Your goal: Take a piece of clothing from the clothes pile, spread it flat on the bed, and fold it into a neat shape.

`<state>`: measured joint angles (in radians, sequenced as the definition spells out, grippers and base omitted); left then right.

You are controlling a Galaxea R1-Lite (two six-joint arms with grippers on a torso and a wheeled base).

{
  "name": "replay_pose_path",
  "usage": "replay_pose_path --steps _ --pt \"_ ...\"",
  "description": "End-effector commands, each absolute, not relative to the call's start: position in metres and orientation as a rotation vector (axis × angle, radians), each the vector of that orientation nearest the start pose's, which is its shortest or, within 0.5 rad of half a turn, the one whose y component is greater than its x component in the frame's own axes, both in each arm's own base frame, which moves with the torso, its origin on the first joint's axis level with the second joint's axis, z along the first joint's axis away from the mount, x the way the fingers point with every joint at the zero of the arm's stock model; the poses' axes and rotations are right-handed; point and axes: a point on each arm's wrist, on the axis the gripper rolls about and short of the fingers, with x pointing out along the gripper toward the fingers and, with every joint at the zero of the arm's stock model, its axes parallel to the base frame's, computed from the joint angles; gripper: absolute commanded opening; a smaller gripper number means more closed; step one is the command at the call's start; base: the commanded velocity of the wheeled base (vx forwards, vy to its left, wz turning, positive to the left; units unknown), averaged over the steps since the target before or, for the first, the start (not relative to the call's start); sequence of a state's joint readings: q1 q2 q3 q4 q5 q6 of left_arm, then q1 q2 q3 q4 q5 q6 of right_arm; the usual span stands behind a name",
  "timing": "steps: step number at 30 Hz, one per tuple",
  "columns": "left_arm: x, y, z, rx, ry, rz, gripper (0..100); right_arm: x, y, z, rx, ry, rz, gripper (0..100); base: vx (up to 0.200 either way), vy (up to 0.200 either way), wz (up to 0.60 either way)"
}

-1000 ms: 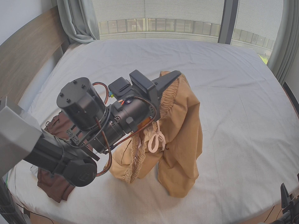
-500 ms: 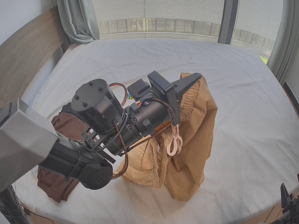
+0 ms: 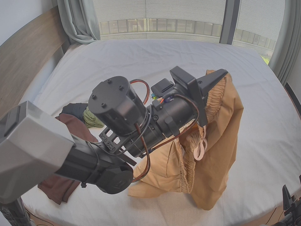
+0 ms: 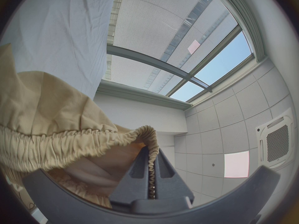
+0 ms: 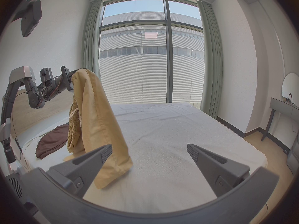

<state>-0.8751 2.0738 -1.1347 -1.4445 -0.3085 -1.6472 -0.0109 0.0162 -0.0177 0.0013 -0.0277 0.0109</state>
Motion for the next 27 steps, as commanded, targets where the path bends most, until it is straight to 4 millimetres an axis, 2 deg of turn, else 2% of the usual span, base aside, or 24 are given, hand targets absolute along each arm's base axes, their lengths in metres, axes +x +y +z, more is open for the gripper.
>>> replay_pose_path --steps 1,6,9,12,13,15,16,17,20,23,25,27 --pt "0.245 -0.305 0.229 -1.555 0.539 -1.352 0 -0.023 0.000 0.076 0.011 0.000 -0.038 100 0.000 0.000 0.00" --pt "0.237 -0.289 0.254 -1.651 0.546 -1.395 0 -0.023 0.000 0.076 0.011 0.000 -0.038 100 0.000 0.000 0.00" --pt "0.247 -0.280 0.252 -1.662 0.528 -1.360 0 -0.023 0.000 0.076 0.011 0.000 -0.038 100 0.000 0.000 0.00" --pt "0.272 -0.251 0.234 -1.653 0.483 -1.227 0 -0.023 0.000 0.076 0.011 0.000 -0.038 100 0.000 0.000 0.00" --pt "0.273 -0.249 0.232 -1.648 0.483 -1.216 0 -0.023 0.000 0.076 0.011 0.000 -0.038 100 0.000 0.000 0.00" --pt "0.275 -0.233 0.209 -1.569 0.475 -1.142 0 -0.023 0.000 0.076 0.011 0.000 -0.038 100 0.000 0.000 0.00" --pt "0.275 -0.233 0.209 -1.569 0.475 -1.142 0 -0.023 0.000 0.076 0.011 0.000 -0.038 100 0.000 0.000 0.00" --pt "0.273 -0.225 0.194 -1.493 0.470 -1.123 0 -0.023 0.000 0.076 0.009 0.000 -0.038 100 0.000 0.000 0.00" --pt "0.271 -0.208 0.171 -1.378 0.477 -1.063 0 -0.023 0.000 0.076 0.011 0.000 -0.038 100 0.000 0.000 0.00" --pt "0.270 -0.199 0.163 -1.329 0.472 -1.037 0 -0.023 0.000 0.076 0.011 0.000 -0.038 100 0.000 0.000 0.00" --pt "0.276 -0.183 0.163 -1.312 0.437 -0.996 0 -0.023 0.000 0.076 0.011 0.000 -0.038 100 0.000 0.000 0.00" --pt "0.278 -0.175 0.164 -1.314 0.421 -0.977 0 -0.023 0.000 0.076 0.011 0.000 -0.038 100 0.000 0.000 0.00"
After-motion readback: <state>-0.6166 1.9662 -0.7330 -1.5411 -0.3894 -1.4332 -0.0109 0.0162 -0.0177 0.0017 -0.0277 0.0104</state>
